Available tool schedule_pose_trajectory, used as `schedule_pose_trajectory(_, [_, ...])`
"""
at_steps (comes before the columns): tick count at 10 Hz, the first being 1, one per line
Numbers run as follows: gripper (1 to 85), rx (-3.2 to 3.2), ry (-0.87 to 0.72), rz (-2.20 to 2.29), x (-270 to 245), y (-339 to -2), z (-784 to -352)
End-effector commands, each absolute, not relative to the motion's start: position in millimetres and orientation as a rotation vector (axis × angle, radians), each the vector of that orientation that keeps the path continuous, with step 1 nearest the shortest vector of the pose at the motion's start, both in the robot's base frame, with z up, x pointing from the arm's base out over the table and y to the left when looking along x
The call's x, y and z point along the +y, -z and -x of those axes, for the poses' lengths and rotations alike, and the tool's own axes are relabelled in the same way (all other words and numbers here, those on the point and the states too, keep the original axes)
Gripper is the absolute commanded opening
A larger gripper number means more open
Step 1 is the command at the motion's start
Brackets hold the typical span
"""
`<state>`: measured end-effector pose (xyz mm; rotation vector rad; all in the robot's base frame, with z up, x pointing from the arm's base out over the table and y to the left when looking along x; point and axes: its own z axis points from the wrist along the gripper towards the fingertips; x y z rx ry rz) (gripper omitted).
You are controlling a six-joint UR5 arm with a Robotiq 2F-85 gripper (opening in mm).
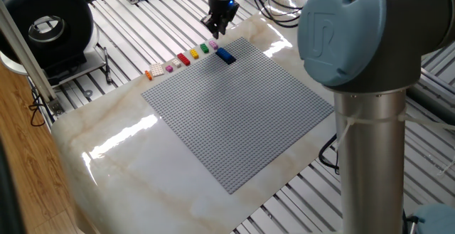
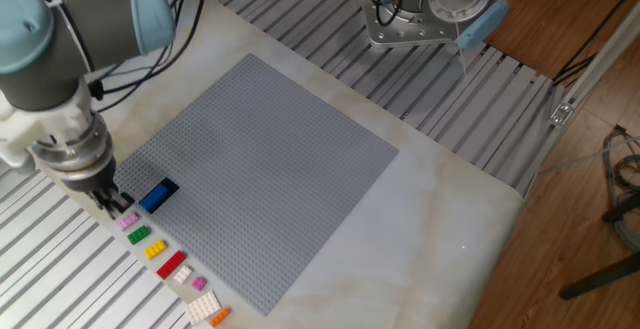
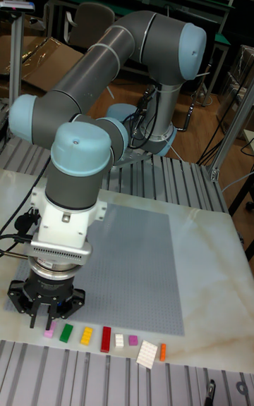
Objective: Stack small Lego blocks one on top of the other
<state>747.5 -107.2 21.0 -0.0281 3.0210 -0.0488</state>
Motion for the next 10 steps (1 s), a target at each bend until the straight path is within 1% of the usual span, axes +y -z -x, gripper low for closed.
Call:
schedule_pose_trajectory(1, [30.7,3.019,0.003,-0.08,-90.3,-17.5,-751.7])
schedule_pose_trajectory(2, [30.7,3.018,0.004,-0.103,-90.1,-18.2,-751.9])
schedule_pose_trajectory(5, [32.3,3.008,-0.066,-0.146,-75.7,-17.9,-755.1])
schedule_pose_trajectory(10, [32.3,3.009,-0.047,-0.138,-82.2,-12.3,-751.5])
